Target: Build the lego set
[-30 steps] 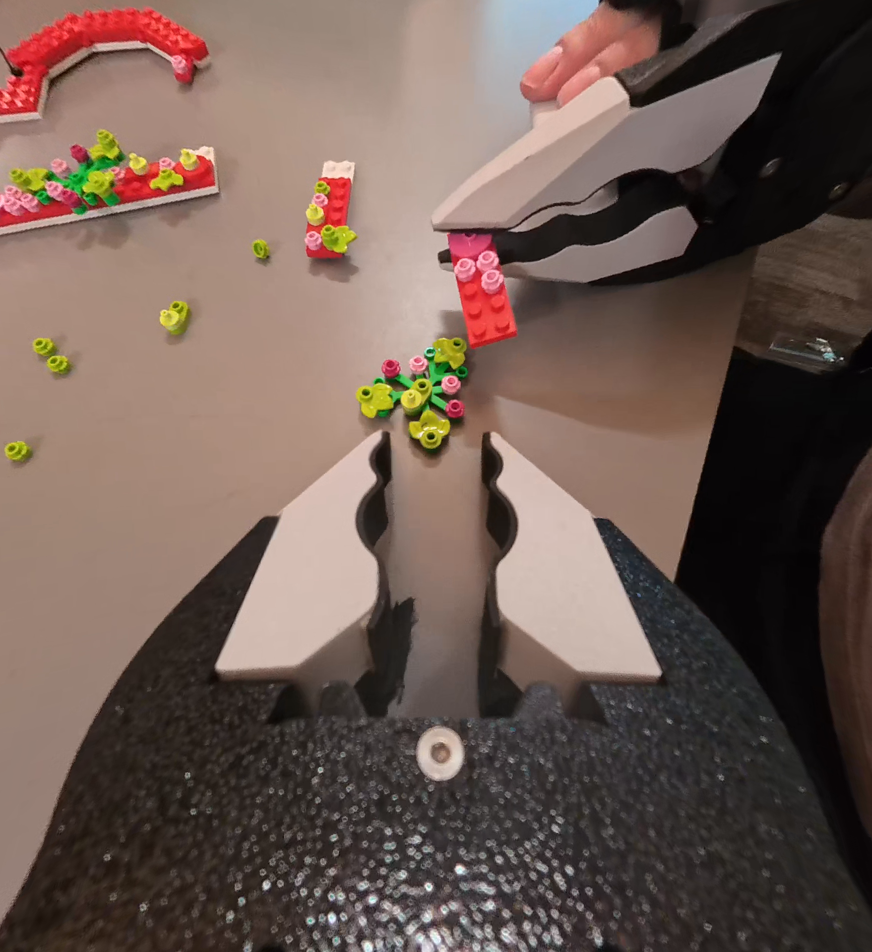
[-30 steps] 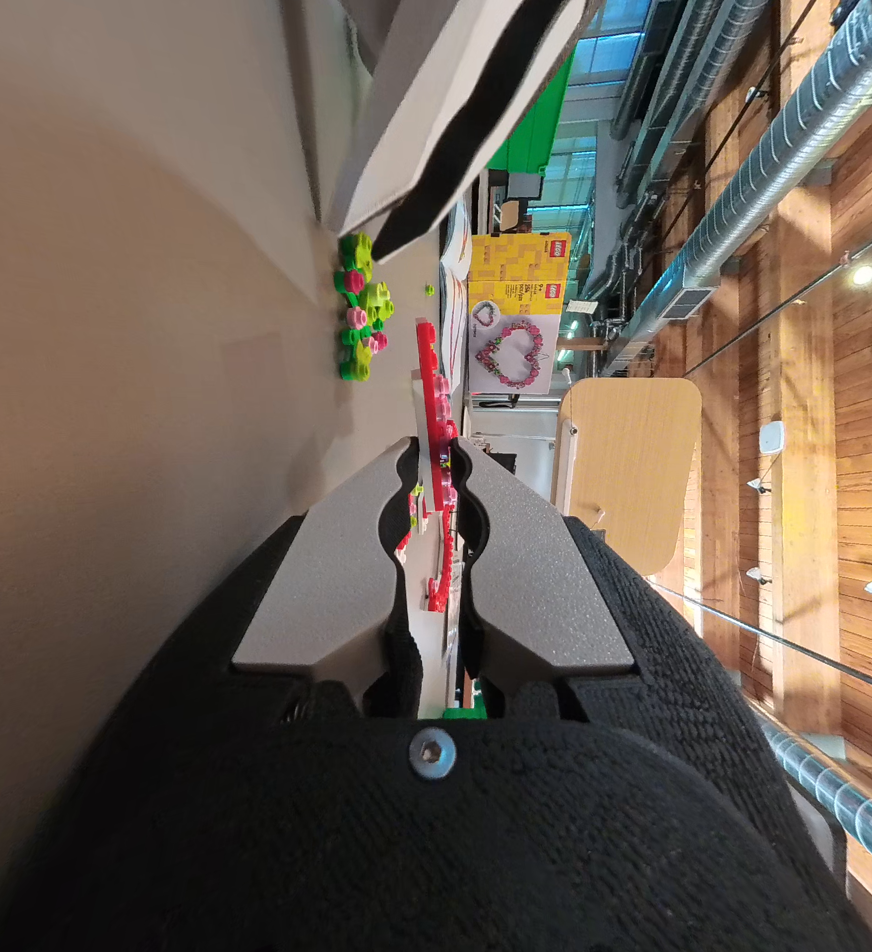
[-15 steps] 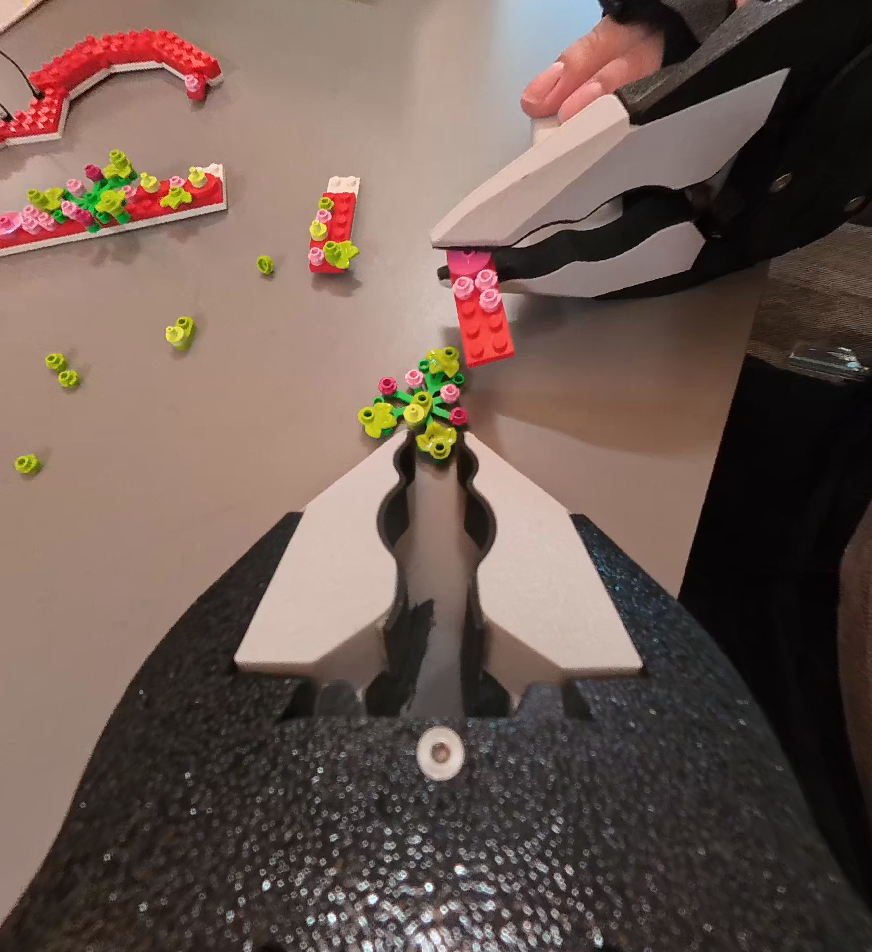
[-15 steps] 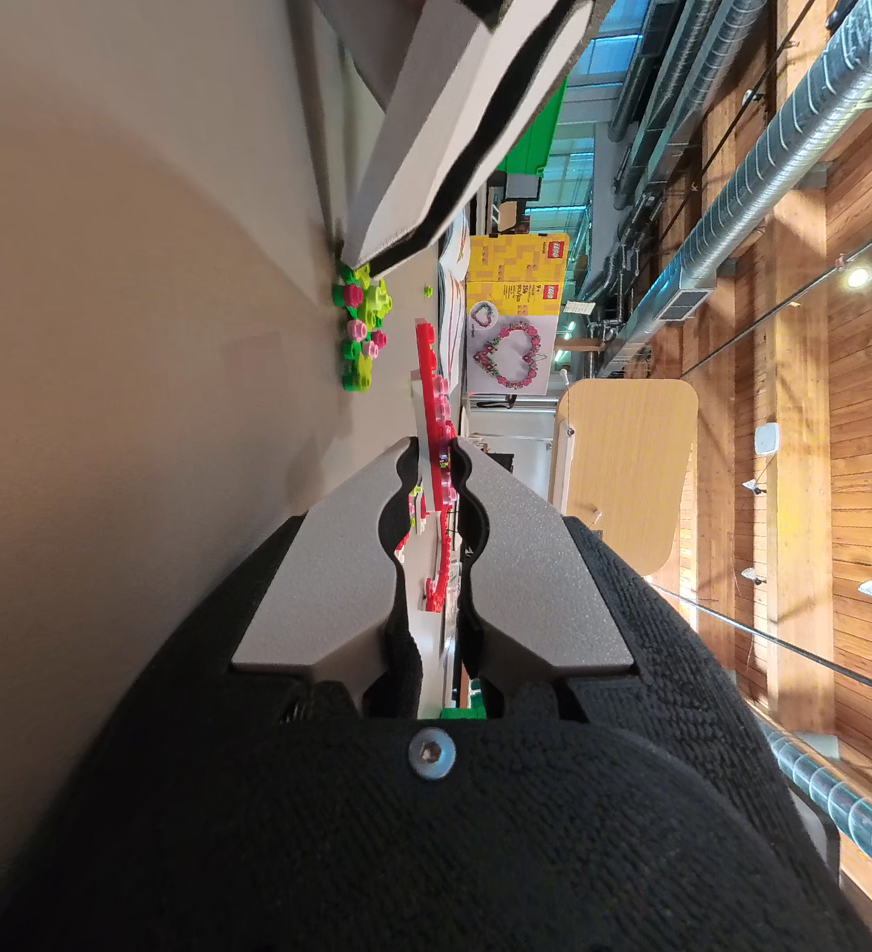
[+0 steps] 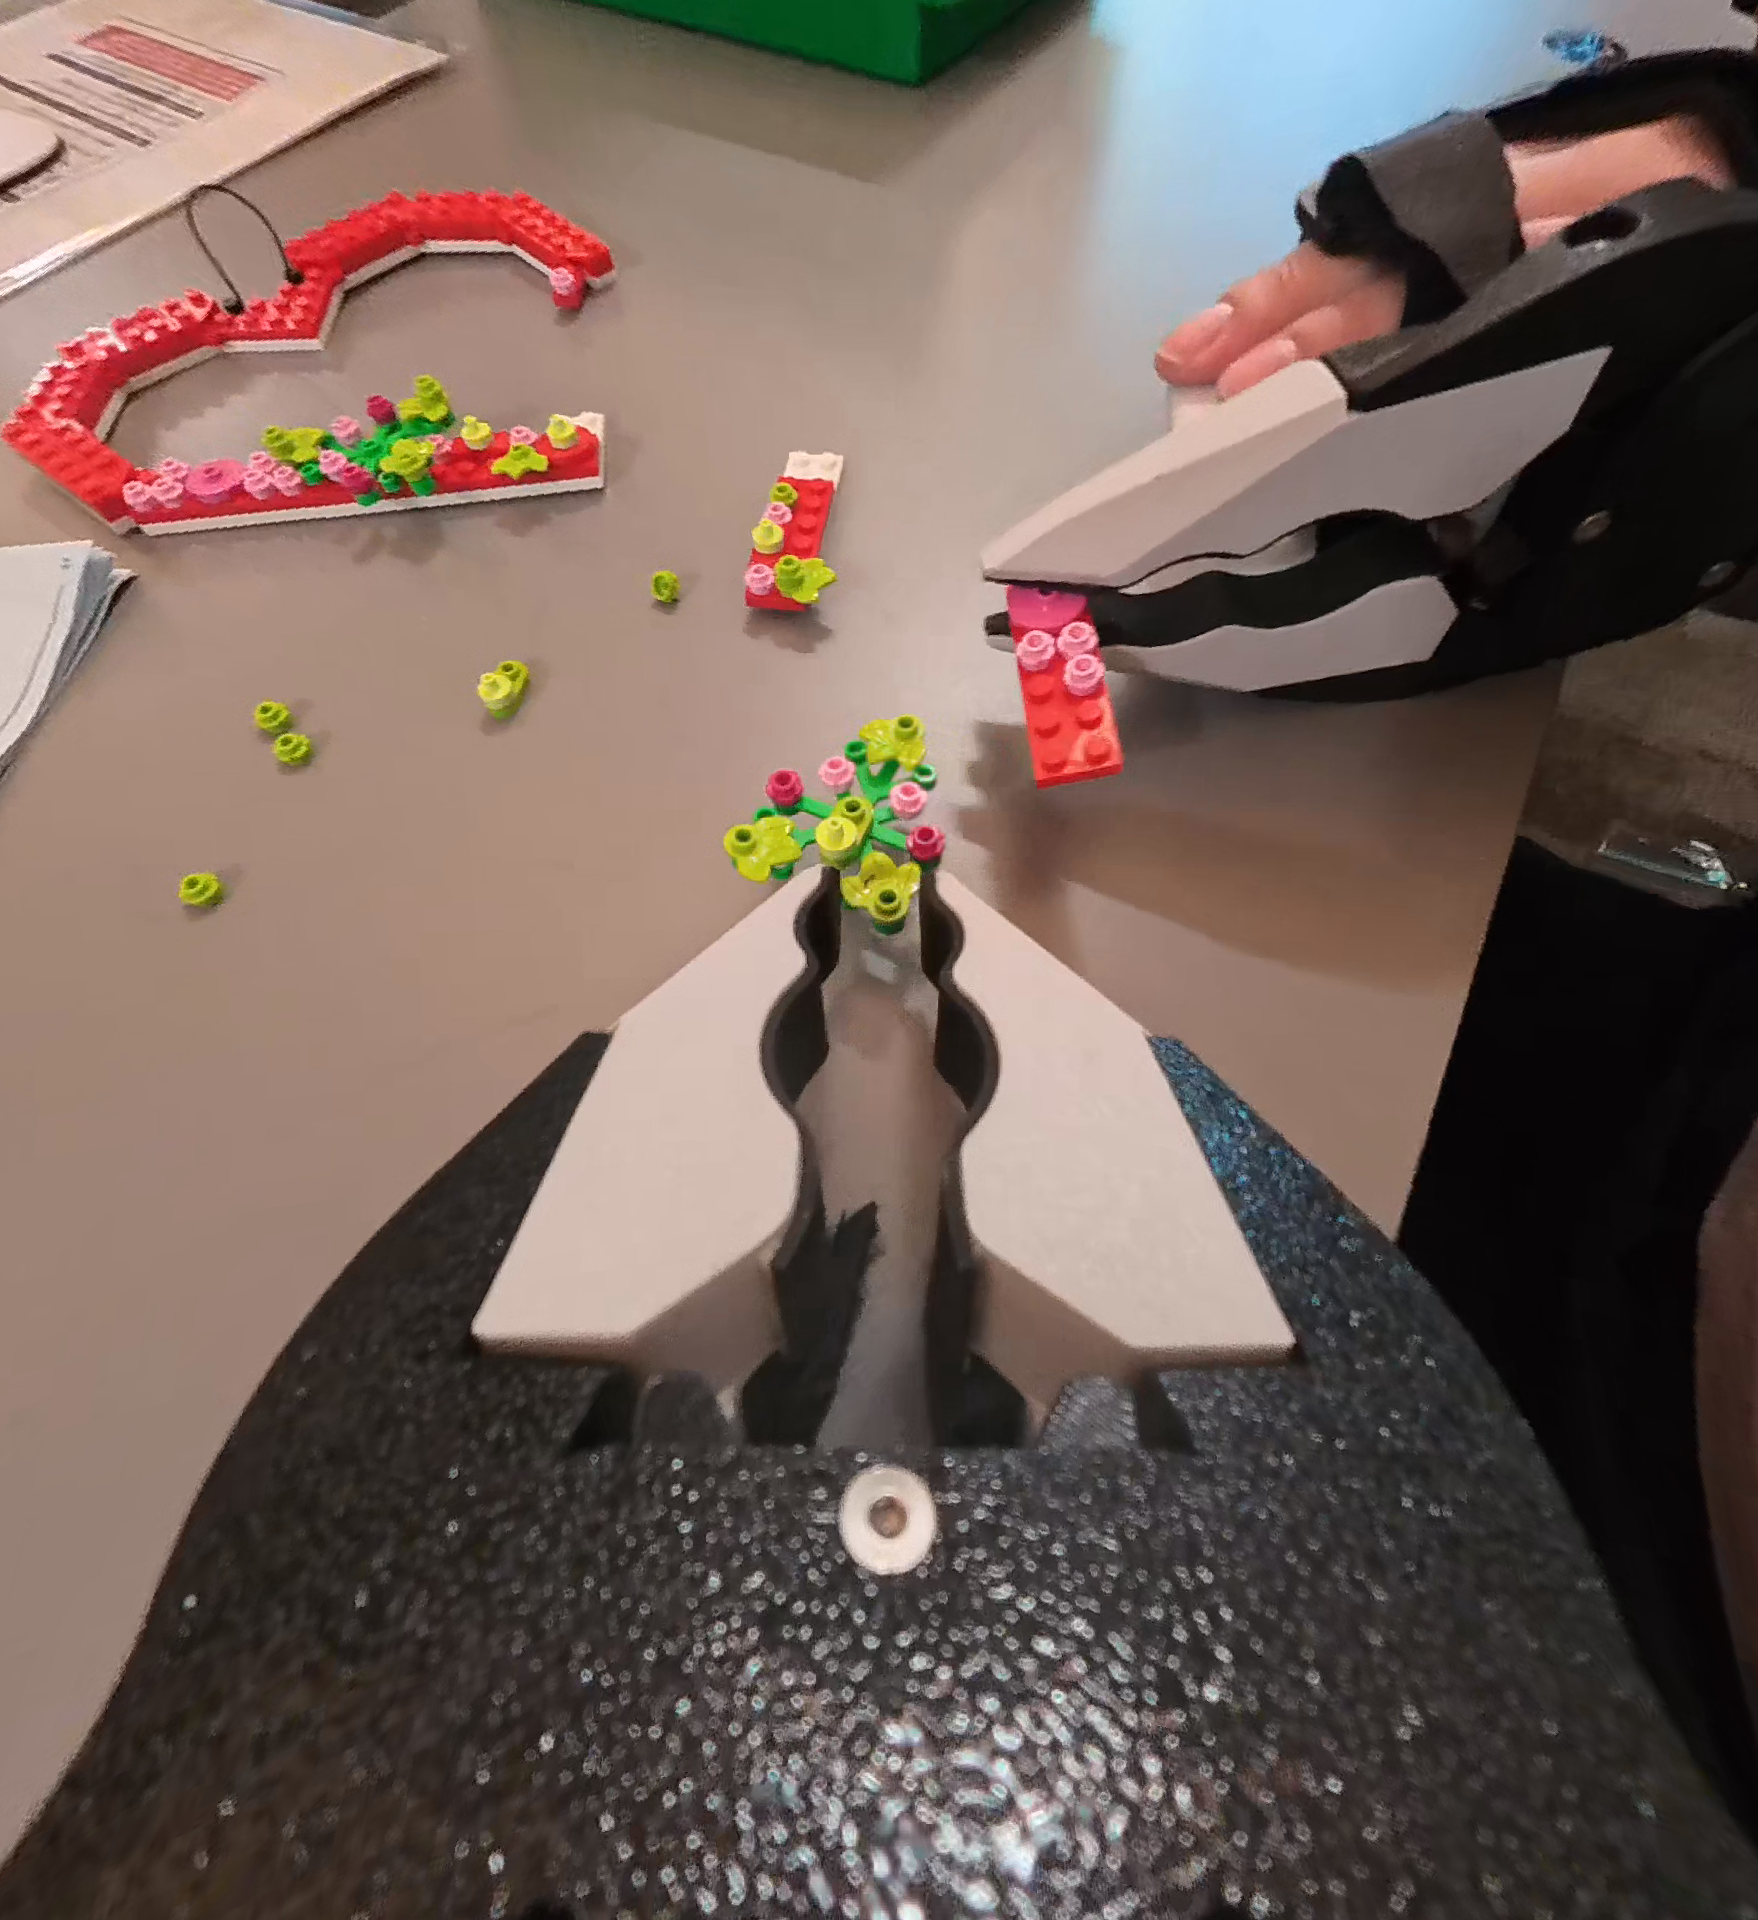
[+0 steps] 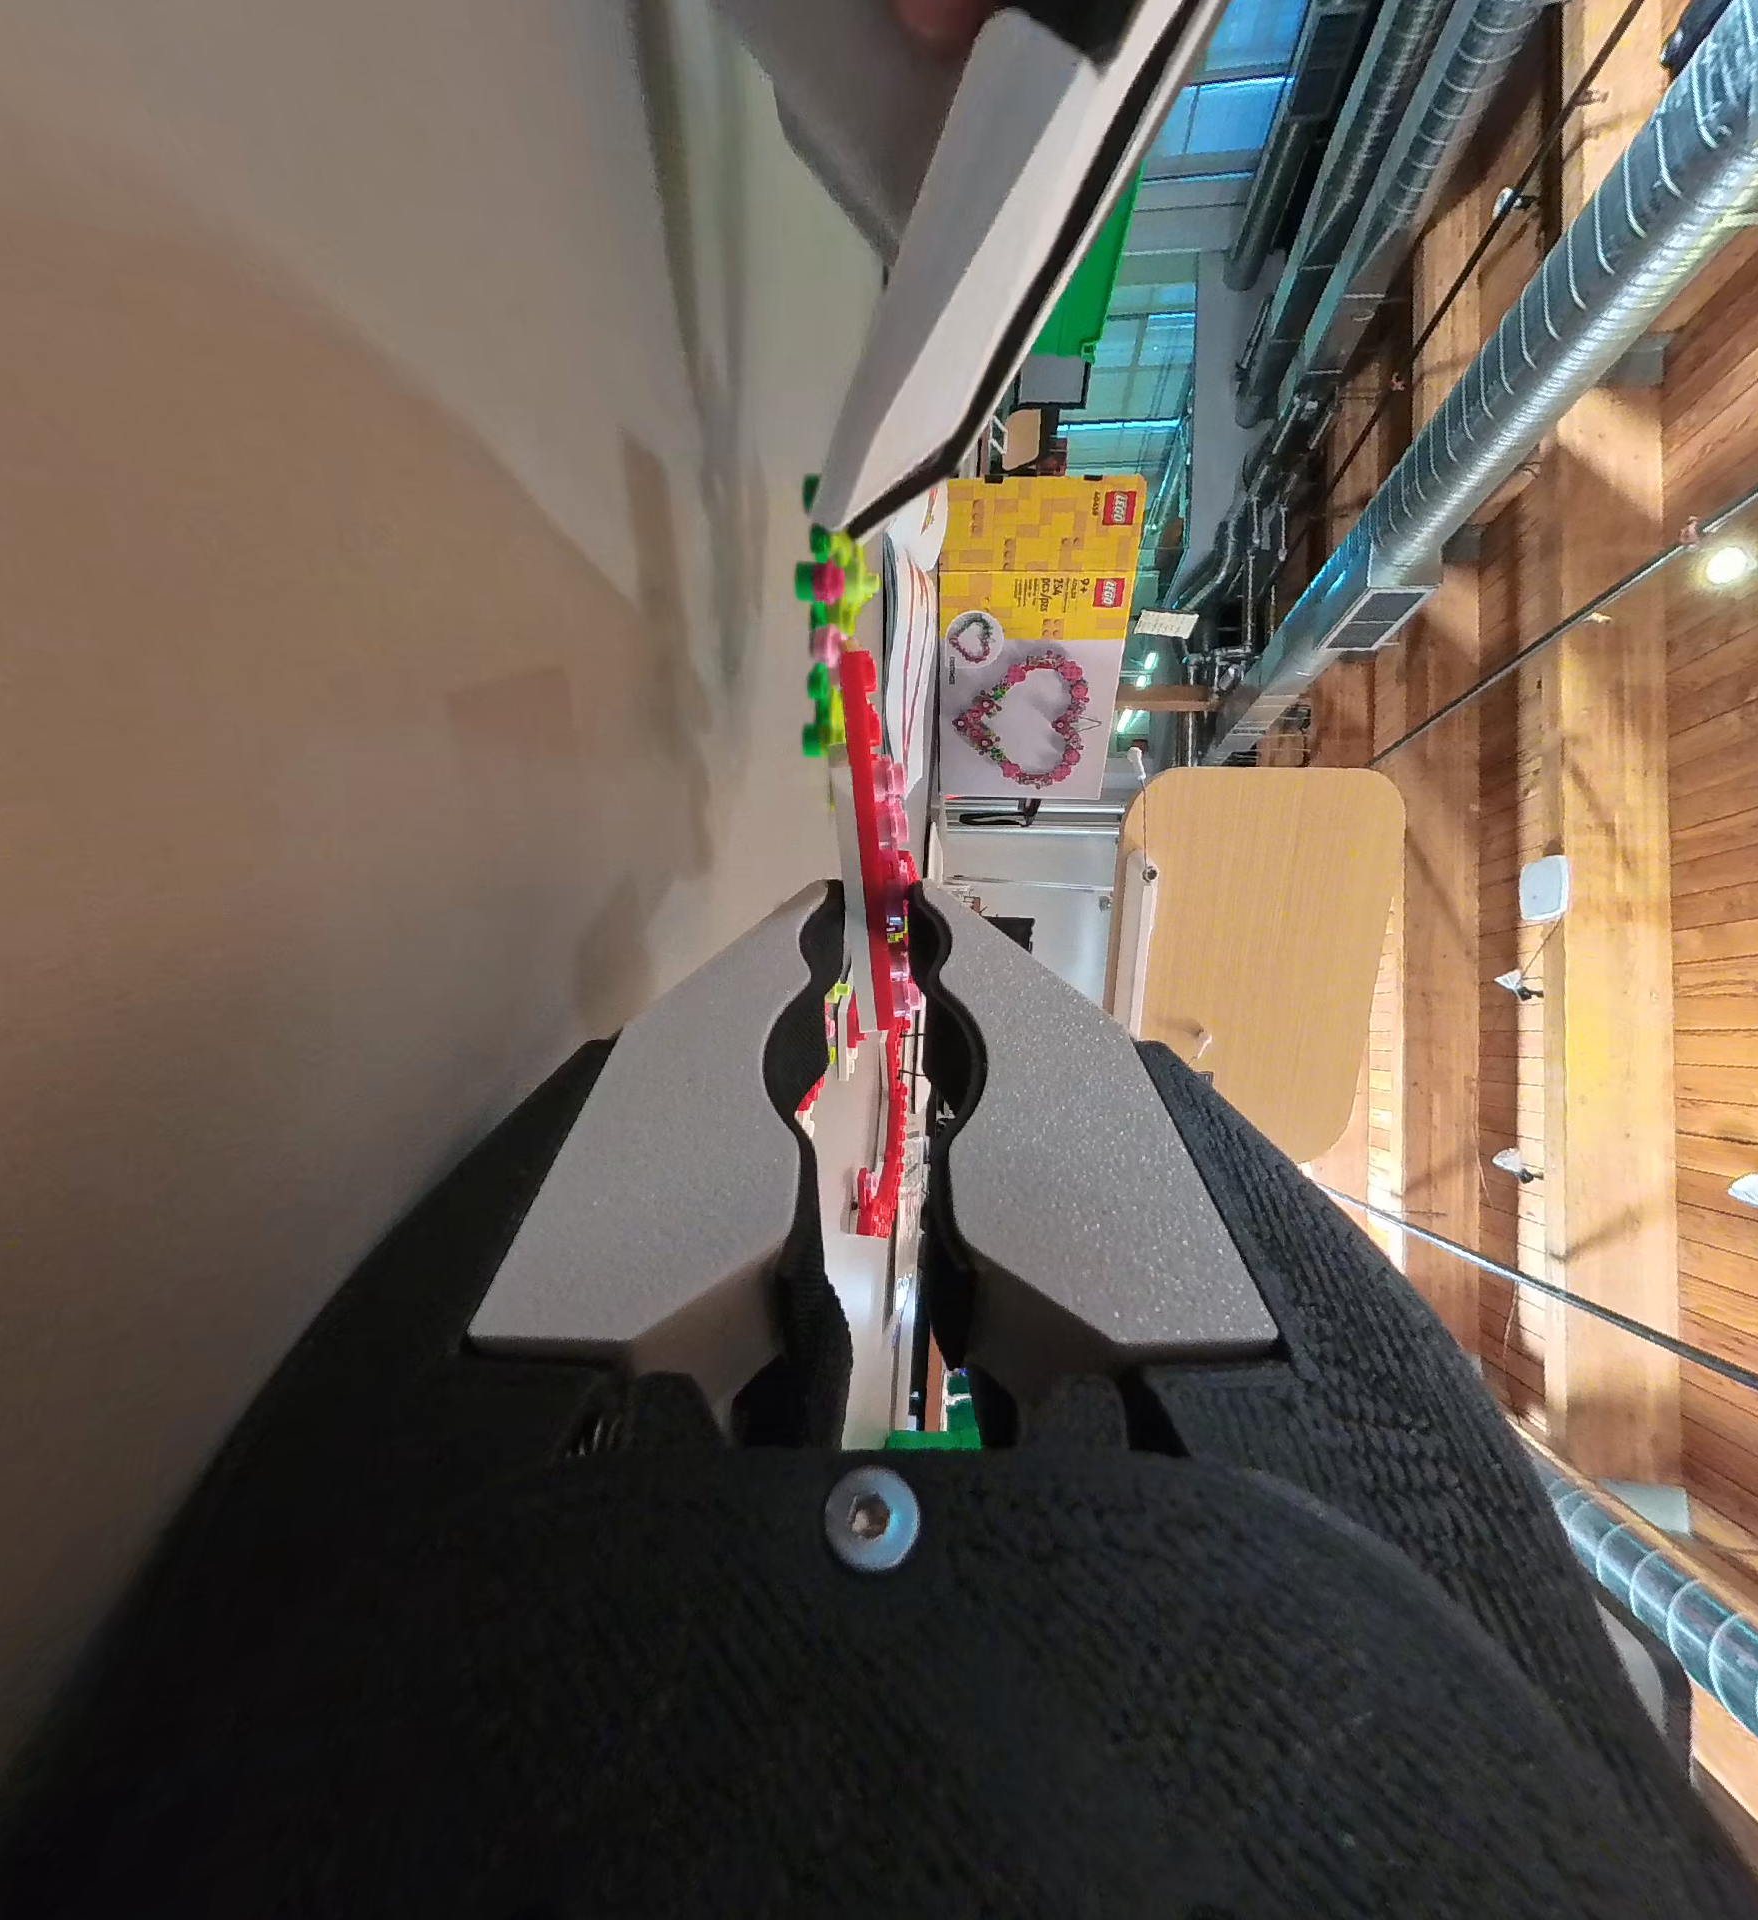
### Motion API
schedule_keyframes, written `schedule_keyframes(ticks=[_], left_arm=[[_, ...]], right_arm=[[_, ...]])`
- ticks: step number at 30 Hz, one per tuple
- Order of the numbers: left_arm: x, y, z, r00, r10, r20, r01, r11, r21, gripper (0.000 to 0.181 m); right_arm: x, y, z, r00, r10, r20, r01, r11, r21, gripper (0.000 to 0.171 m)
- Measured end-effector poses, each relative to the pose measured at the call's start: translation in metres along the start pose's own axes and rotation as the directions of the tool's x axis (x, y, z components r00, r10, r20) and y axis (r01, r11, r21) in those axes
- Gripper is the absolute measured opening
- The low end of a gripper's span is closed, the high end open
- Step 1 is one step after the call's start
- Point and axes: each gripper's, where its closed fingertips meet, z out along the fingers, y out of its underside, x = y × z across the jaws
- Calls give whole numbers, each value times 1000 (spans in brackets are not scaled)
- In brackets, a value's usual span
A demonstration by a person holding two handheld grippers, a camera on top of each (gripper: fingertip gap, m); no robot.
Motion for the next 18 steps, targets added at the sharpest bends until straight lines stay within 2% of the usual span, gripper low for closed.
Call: schedule_keyframes(ticks=[1,8,12,18], left_arm=[[-2,0,-2,1000,-10,-1,10,1000,4,13],[2,-11,-13,992,-84,-96,91,994,66,13],[13,-7,-11,970,-155,-189,162,986,26,13],[20,-8,-13,927,-274,-258,284,959,1,13]], right_arm=[[0,0,0,1000,0,0,0,1000,0,10],[0,-1,-1,1000,-4,4,4,1000,7,10],[-3,-5,-1,999,-28,32,27,999,30,10],[-9,-13,-2,995,-62,80,58,997,46,10]])
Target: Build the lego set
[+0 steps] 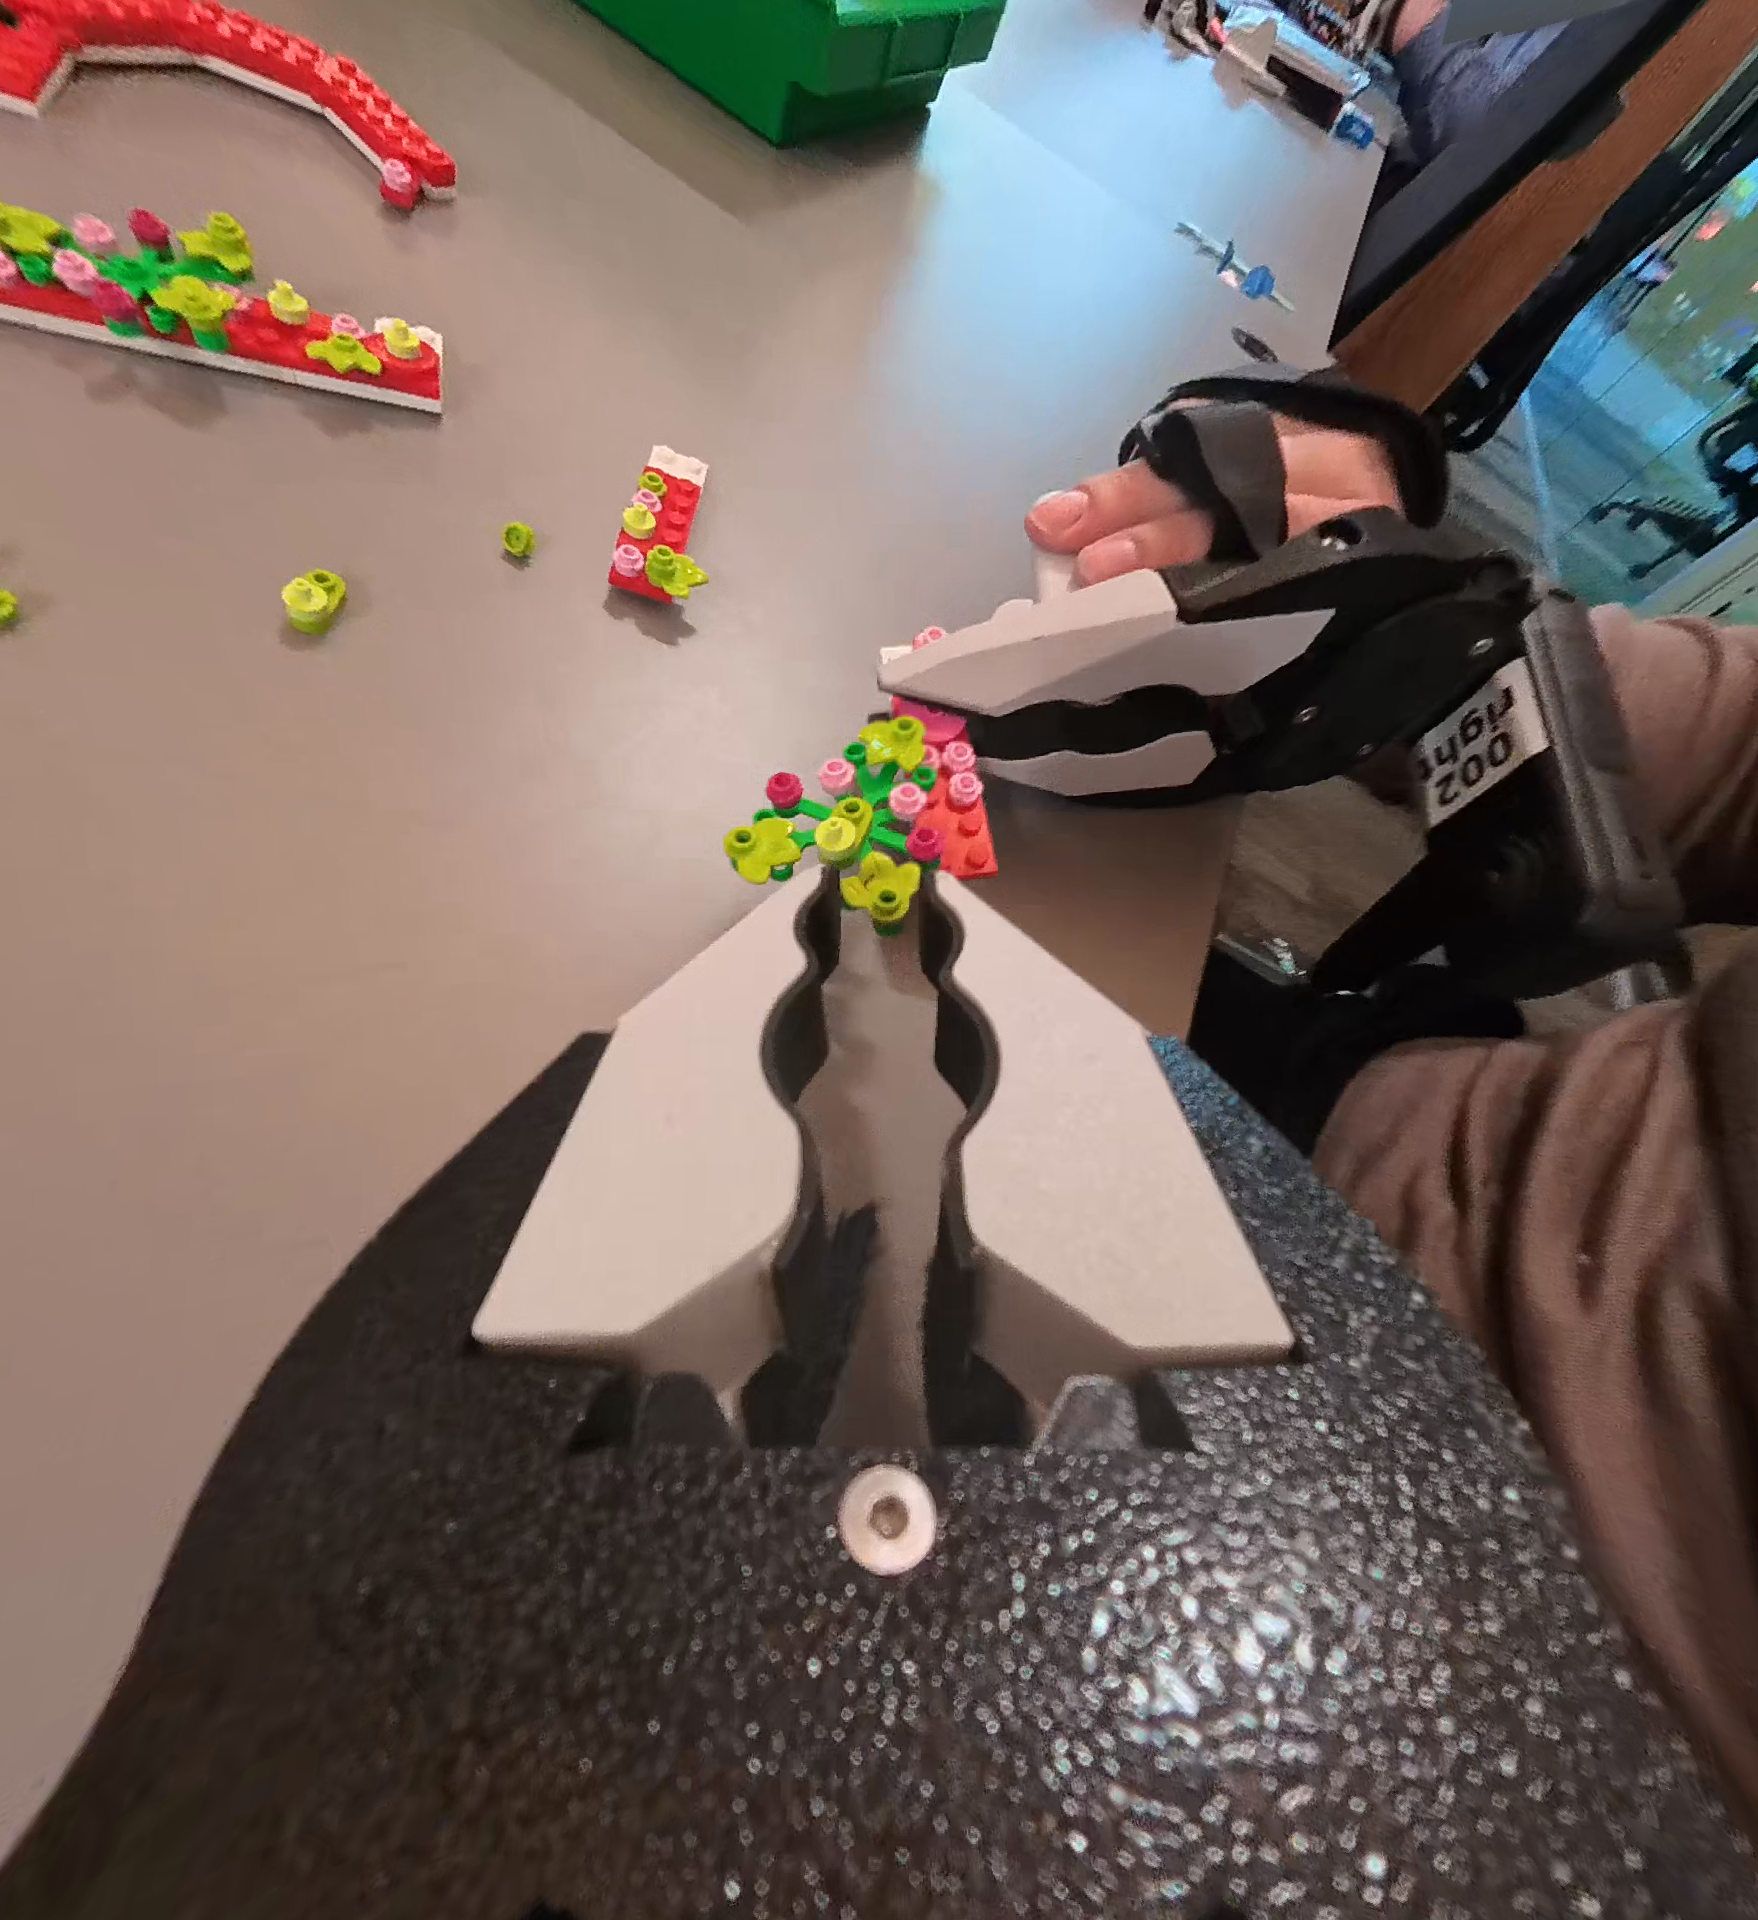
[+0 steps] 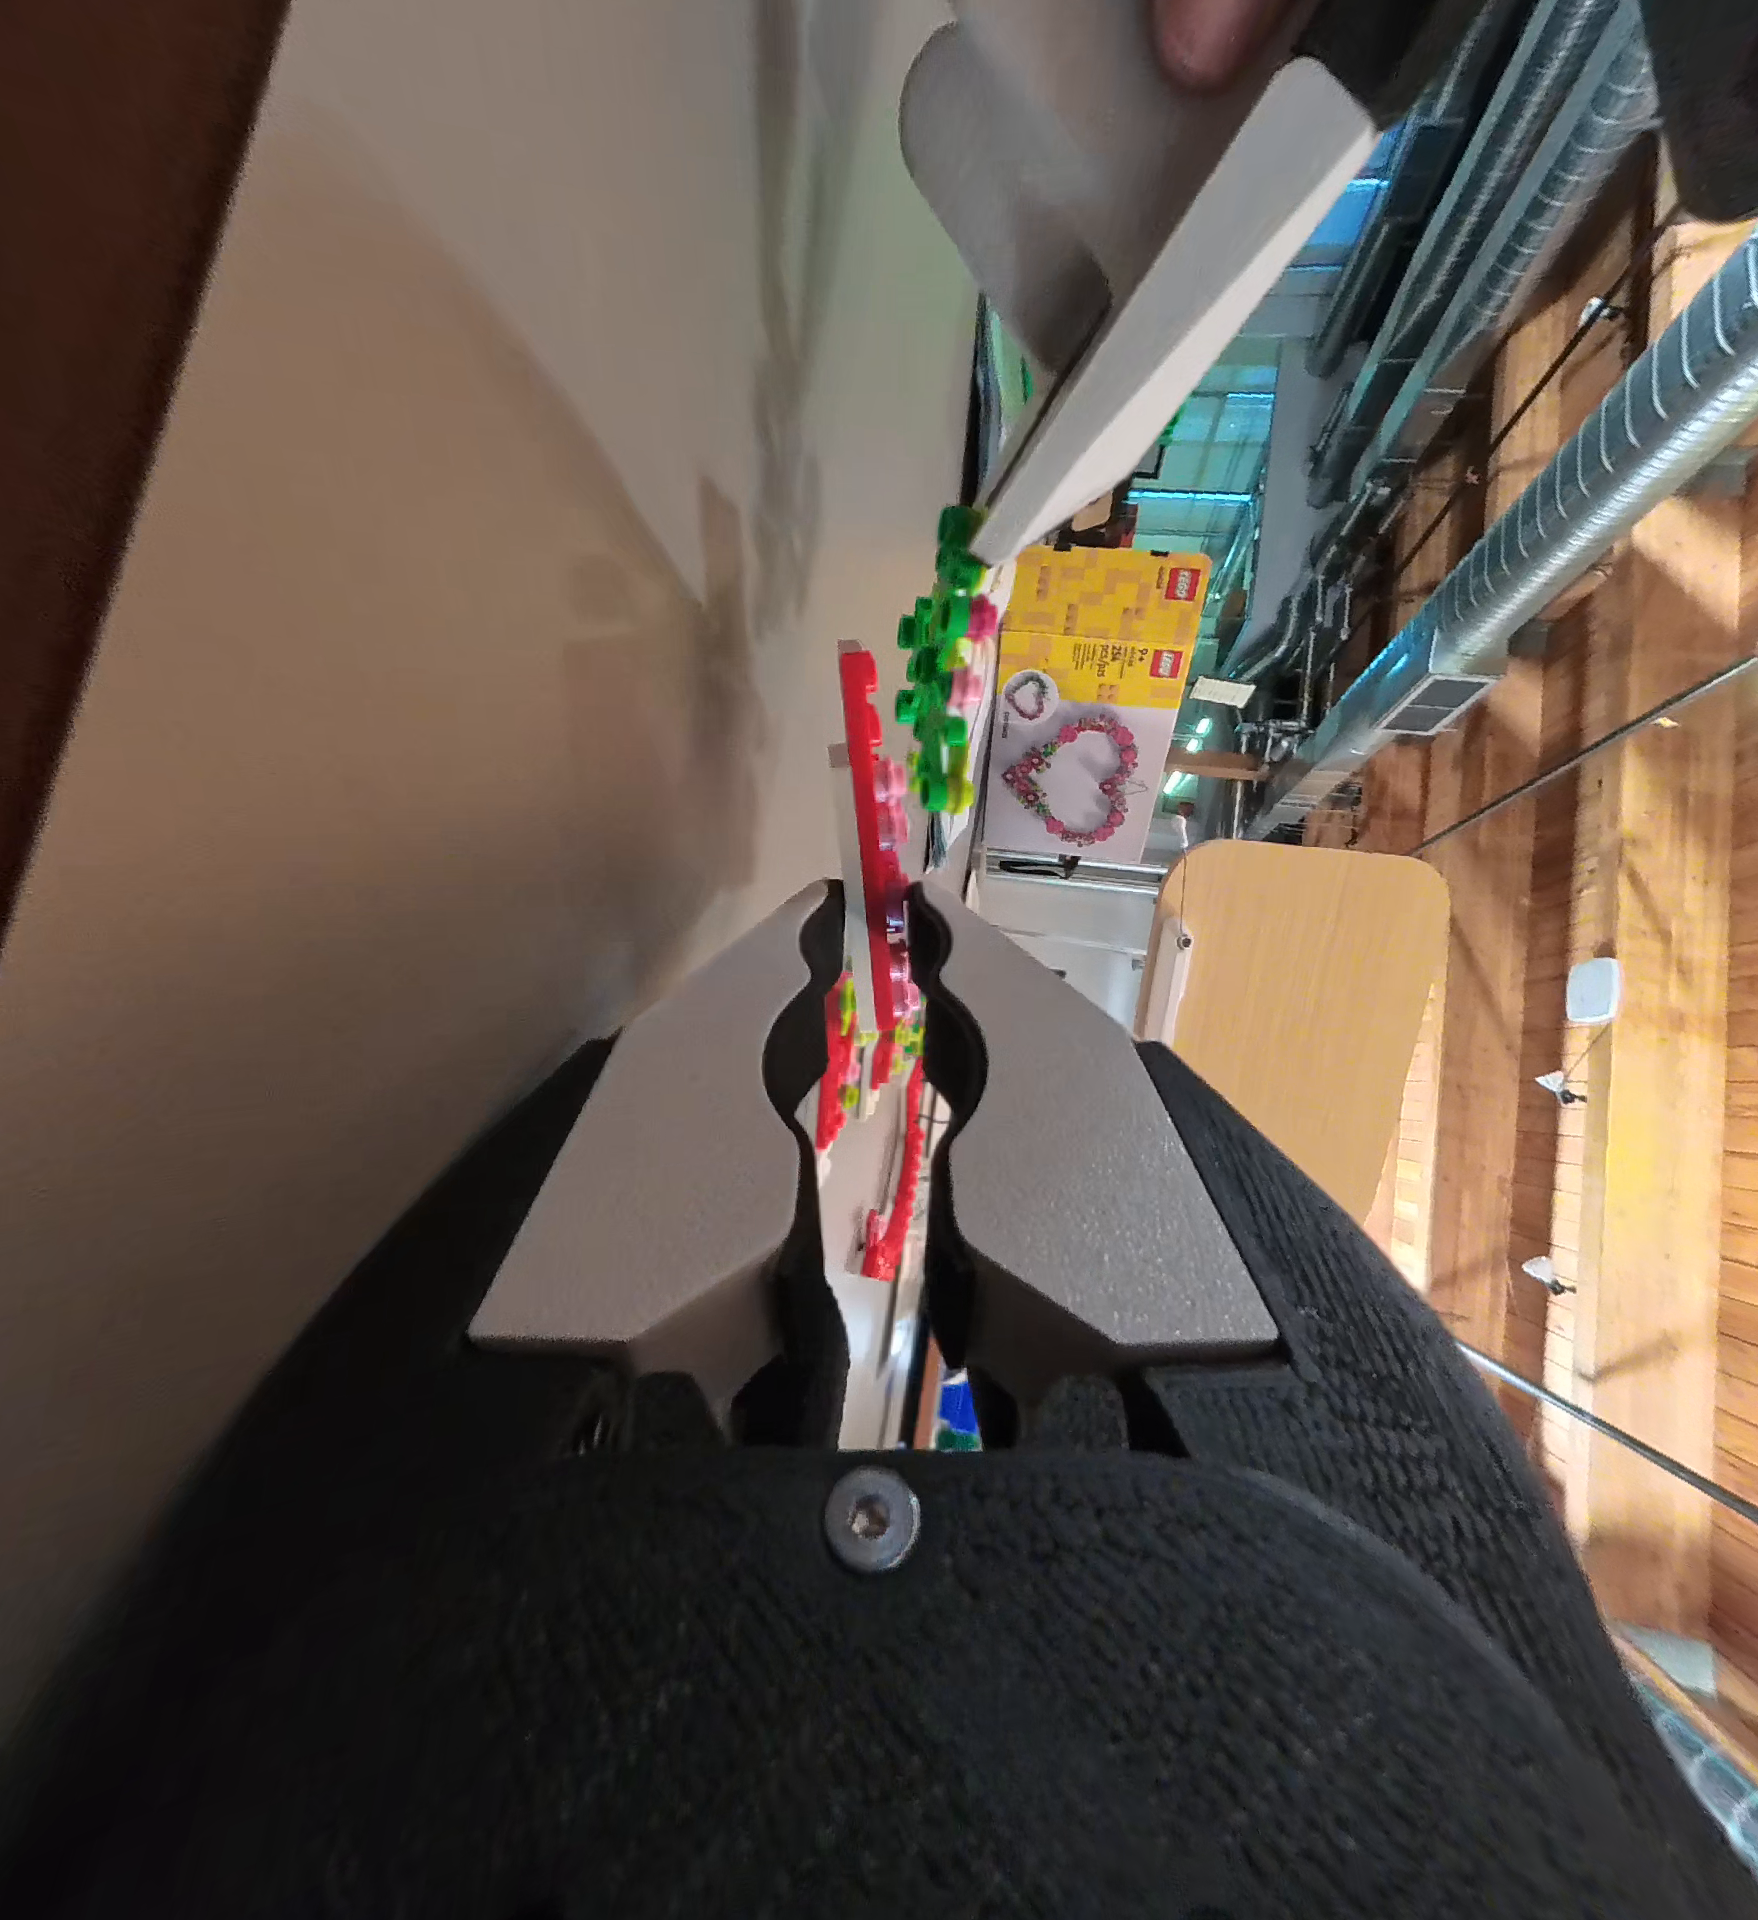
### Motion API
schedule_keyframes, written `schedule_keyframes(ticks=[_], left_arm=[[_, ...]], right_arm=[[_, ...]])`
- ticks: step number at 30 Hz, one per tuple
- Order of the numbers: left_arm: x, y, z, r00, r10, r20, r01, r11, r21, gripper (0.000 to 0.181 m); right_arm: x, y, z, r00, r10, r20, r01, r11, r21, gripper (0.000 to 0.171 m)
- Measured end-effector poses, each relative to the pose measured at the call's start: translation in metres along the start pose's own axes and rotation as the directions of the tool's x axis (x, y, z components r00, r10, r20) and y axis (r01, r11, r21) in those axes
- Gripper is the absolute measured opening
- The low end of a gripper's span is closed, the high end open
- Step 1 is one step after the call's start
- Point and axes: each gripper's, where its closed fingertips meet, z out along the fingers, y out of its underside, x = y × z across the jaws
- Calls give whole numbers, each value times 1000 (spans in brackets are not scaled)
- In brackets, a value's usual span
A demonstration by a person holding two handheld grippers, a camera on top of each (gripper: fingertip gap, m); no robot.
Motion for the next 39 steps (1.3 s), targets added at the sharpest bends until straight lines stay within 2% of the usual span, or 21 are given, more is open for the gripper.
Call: schedule_keyframes(ticks=[5,16,23,29,35,39], left_arm=[[2,0,-2,995,-89,-54,90,996,17,13],[-6,13,4,984,-172,-51,170,985,-41,13],[-3,15,4,976,-201,-78,198,979,-51,13],[-1,16,5,972,-222,-79,218,974,-53,13],[-3,16,3,968,-244,-64,242,970,-36,13],[-4,18,3,967,-248,-56,246,968,-46,13]], right_arm=[[-7,4,1,997,37,69,-34,999,-34,10],[-15,2,4,977,69,200,-60,997,-50,11],[-17,2,2,937,181,298,-169,983,-66,11],[-14,3,2,934,187,306,-171,982,-78,19],[-12,-2,1,943,171,285,-171,985,-27,23],[-14,-9,-1,944,141,297,-156,987,27,19]])
